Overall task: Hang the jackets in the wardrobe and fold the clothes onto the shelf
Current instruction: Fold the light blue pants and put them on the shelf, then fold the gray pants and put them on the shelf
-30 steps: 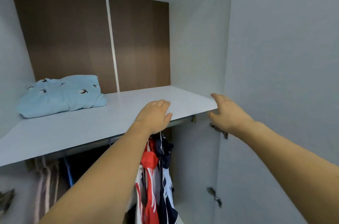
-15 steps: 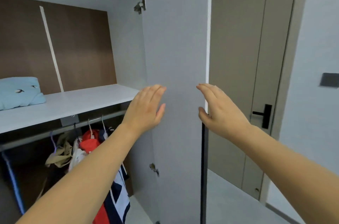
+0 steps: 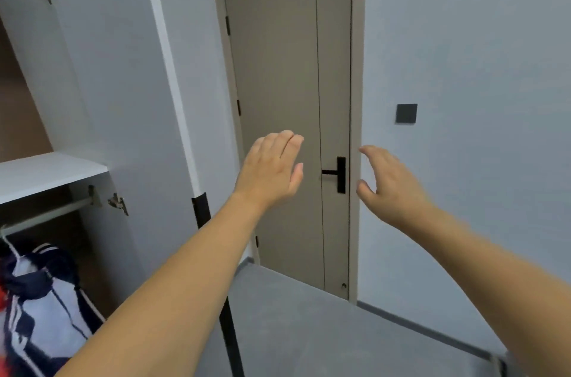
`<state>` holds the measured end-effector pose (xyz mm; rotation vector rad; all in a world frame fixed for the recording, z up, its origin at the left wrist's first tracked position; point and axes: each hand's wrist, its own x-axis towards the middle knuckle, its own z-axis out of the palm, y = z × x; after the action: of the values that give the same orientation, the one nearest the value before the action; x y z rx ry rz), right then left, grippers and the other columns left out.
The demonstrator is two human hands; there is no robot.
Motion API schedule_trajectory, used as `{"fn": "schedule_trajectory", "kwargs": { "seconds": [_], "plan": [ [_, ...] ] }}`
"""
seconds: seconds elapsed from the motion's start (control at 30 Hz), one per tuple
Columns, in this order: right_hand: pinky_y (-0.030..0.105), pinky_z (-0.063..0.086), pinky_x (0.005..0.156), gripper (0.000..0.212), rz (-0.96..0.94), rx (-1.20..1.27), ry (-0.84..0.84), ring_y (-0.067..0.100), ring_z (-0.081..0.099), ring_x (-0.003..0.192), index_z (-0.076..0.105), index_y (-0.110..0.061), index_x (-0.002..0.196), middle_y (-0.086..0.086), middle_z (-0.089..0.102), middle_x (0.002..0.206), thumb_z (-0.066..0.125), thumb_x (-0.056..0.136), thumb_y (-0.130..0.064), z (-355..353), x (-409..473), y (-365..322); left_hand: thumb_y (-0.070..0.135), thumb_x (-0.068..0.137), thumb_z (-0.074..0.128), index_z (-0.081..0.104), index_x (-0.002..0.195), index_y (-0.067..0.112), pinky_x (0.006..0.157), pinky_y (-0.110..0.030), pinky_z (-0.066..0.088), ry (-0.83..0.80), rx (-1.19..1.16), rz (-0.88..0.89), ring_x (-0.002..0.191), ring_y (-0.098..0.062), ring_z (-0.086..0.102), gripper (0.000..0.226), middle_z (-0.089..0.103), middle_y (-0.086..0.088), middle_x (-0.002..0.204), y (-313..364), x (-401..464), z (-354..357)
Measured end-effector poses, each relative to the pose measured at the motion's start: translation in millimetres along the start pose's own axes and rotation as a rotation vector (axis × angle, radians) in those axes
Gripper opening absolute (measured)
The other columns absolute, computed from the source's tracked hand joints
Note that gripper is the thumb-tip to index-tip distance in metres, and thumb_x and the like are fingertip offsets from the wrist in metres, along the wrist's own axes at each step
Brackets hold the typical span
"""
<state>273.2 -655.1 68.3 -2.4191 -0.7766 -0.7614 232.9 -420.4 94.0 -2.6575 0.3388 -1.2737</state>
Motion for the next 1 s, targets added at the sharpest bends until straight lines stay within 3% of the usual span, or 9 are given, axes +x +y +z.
{"fn": "schedule_trajectory", "kwargs": {
  "seconds": [0.4, 0.5, 0.67, 1.0],
  "plan": [
    [0.029, 0.023, 0.113, 0.059, 0.367, -0.158, 0.015, 0.018, 0.028, 0.143, 0.028, -0.014, 0.151, 0.001, 0.032, 0.156, 0.050, 0.097, -0.023, -28.6, 21.1, 246.7, 0.030, 0.095, 0.052, 0.046, 0.139, 0.006, 0.102, -0.041, 0.040, -0.107, -0.283, 0.115, 0.118, -0.030, 0.051, 0.050, 0.051, -0.011, 0.137, 132.3, 168.7, 213.8],
    [0.028, 0.023, 0.113, 0.059, 0.488, -0.195, 0.008, 0.018, 0.028, 0.144, 0.028, -0.013, 0.151, 0.001, 0.032, 0.156, 0.049, 0.097, -0.024, -43.4, 1.5, 310.1, 0.032, 0.098, 0.047, 0.042, 0.142, 0.007, 0.101, -0.040, 0.039, -0.170, -0.385, 0.115, 0.119, -0.029, 0.049, 0.051, 0.048, -0.010, 0.140, 190.6, 201.3, 262.4],
    [0.029, 0.023, 0.114, 0.059, 0.684, -0.229, 0.023, 0.018, 0.028, 0.144, 0.028, -0.011, 0.151, 0.003, 0.032, 0.156, 0.049, 0.097, -0.022, -72.1, -36.1, 407.2, 0.034, 0.099, 0.045, 0.041, 0.143, 0.010, 0.101, -0.037, 0.037, -0.253, -0.447, 0.279, 0.118, -0.027, 0.050, 0.050, 0.046, -0.005, 0.142, 299.4, 243.1, 322.1],
    [0.027, 0.023, 0.113, 0.060, 0.941, -0.253, 0.095, 0.019, 0.030, 0.143, 0.027, -0.011, 0.152, 0.004, 0.031, 0.156, 0.048, 0.096, -0.020, -140.0, -128.6, 565.9, 0.034, 0.100, 0.044, 0.039, 0.145, 0.011, 0.104, -0.038, 0.036, -0.290, -0.615, 0.467, 0.123, -0.027, 0.046, 0.051, 0.043, -0.006, 0.146, 516.9, 333.1, 378.3]
  ]
}}
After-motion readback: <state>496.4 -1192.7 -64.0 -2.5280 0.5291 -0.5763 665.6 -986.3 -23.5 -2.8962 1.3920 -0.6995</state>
